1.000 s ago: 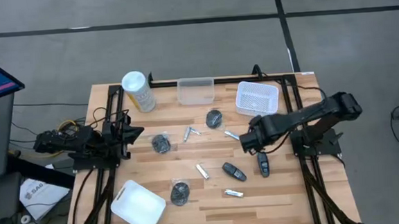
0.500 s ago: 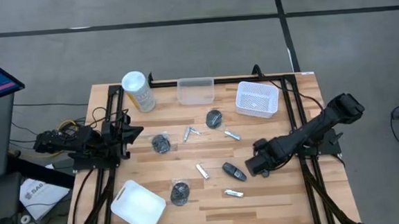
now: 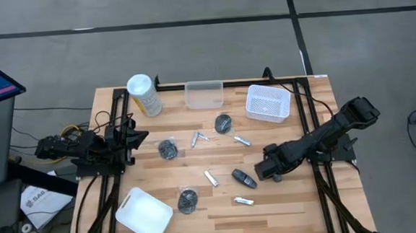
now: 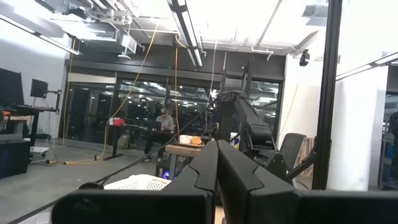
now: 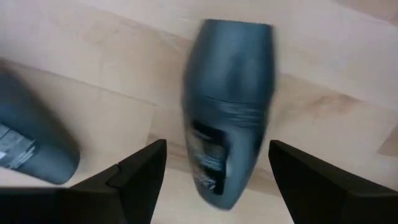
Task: Pick & Place Travel size toiletries
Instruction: Put the gray deodorant into the white basket
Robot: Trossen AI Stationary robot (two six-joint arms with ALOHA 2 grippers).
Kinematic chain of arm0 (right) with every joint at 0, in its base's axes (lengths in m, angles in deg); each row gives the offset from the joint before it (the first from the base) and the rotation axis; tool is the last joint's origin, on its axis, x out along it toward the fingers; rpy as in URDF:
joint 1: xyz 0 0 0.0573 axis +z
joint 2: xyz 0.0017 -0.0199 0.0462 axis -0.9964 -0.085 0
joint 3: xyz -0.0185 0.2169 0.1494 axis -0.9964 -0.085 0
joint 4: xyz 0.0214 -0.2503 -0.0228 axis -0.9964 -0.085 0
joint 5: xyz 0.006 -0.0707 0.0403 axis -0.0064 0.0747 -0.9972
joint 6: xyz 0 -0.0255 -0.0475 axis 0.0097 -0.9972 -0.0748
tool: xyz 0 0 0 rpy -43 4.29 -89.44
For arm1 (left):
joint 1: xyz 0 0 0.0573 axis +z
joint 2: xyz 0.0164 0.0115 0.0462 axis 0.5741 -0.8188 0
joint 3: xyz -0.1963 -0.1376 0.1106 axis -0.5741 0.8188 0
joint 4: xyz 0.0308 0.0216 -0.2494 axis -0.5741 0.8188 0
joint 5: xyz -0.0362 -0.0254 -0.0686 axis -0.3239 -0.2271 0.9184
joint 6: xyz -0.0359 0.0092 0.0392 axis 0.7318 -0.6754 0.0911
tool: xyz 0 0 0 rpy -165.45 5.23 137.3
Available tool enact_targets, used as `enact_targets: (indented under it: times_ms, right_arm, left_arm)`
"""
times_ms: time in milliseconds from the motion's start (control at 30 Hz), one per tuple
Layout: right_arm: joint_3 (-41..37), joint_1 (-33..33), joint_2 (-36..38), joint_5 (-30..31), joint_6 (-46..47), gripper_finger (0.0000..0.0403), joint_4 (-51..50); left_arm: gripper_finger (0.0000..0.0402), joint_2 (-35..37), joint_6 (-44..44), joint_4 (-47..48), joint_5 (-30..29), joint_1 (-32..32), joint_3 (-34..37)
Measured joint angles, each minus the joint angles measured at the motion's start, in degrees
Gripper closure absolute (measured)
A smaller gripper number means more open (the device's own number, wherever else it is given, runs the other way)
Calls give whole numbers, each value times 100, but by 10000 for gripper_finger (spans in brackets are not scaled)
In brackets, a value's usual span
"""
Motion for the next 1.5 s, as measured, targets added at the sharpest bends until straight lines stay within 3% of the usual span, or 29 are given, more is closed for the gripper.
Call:
enact_targets:
  times_ms: [467,767,1167,1500]
  right_arm:
    - [17,-70,-731,8,-622,132,425]
    - [0,-103,-614,43,-682,205,446]
    - [48,-103,-616,3,-900,197,466]
    - [739,-181,-420,10,-1707,206,344]
  left_arm:
    - [400,0,0,-90,0,0,0]
    - [400,0,0,-106,-17,-1,0]
    - [400,0,0,-118,-20,-1,0]
    - [400,0,-25,-284,-26,0,0]
